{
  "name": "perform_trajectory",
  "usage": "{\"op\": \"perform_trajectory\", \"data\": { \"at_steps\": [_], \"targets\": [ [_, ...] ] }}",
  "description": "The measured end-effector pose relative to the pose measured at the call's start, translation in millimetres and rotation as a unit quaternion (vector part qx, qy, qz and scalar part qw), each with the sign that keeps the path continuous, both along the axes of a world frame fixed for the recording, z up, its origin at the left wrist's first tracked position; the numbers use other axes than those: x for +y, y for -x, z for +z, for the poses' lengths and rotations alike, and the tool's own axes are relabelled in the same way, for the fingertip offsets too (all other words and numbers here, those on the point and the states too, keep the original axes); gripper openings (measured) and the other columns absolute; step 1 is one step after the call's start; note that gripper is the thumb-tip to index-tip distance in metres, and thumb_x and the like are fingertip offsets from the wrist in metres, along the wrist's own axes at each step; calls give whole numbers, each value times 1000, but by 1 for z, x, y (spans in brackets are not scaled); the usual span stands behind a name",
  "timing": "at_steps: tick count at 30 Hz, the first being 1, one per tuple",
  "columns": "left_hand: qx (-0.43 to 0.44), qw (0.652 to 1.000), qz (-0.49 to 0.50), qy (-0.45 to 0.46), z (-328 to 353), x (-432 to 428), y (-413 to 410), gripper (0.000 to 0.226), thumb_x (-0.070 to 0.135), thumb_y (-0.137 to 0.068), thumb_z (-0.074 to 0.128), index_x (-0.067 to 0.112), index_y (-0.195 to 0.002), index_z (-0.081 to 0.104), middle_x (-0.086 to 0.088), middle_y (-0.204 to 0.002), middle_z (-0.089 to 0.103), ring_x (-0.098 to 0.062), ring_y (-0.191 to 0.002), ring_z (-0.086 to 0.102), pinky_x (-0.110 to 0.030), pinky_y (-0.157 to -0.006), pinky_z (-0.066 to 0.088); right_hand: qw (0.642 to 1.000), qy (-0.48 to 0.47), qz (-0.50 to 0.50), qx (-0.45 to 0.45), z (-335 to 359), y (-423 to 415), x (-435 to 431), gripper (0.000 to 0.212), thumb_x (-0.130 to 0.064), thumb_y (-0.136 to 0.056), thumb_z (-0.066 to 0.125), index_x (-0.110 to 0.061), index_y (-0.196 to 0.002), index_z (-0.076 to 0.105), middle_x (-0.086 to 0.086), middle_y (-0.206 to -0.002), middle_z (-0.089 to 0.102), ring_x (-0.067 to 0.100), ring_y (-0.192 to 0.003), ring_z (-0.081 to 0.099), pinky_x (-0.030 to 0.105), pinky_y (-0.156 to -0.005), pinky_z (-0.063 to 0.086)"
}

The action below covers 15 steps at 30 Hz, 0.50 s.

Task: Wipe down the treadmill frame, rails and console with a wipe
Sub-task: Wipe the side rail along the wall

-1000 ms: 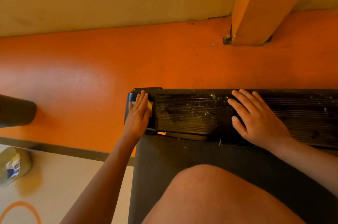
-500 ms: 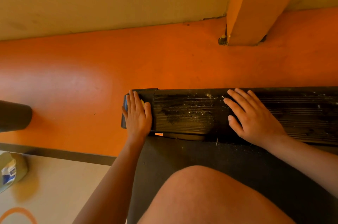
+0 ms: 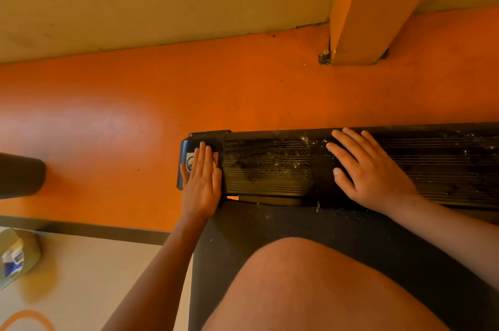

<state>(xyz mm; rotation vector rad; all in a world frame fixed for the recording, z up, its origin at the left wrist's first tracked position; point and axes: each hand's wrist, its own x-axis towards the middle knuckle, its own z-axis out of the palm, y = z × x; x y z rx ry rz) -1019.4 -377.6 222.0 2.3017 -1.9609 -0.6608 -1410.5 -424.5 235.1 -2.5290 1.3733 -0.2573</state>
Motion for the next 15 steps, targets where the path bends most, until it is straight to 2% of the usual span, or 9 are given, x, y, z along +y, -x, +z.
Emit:
{"op": "perform_trajectory", "data": {
  "at_steps": [3,6,12,15],
  "targets": [
    [-13,1000,12,1,-1,-46,1,68,51,-103,6,17,-162,2,4,-169,-6,-9,-154,-12,-46,-125,-11,1000,-3,0,-2,-1,-1,0,56,-37,-103,36,-7,-148,50,17,-160,38,33,-152,29,54,-124,24],
    [-13,1000,-20,-11,-2,-72,-2,71,55,-102,3,17,-163,0,3,-170,-6,-9,-154,-12,-47,-124,-13,1000,-8,0,3,-2,0,0,56,-37,-103,37,-8,-149,49,16,-161,37,32,-153,27,52,-125,21],
    [4,1000,-18,0,1,-7,10,65,55,-103,2,23,-159,-6,8,-168,-9,-9,-154,-14,-43,-123,-15,1000,-7,0,9,-1,0,0,56,-38,-103,37,-9,-150,49,16,-161,37,31,-153,26,52,-125,22],
    [-4,1000,-1,-3,-2,-17,8,65,52,-105,5,21,-161,-4,6,-168,-9,-9,-153,-15,-45,-122,-15,1000,-4,0,6,-1,0,-1,56,-38,-103,37,-9,-149,49,17,-161,37,32,-153,27,52,-125,22]
  ]
}}
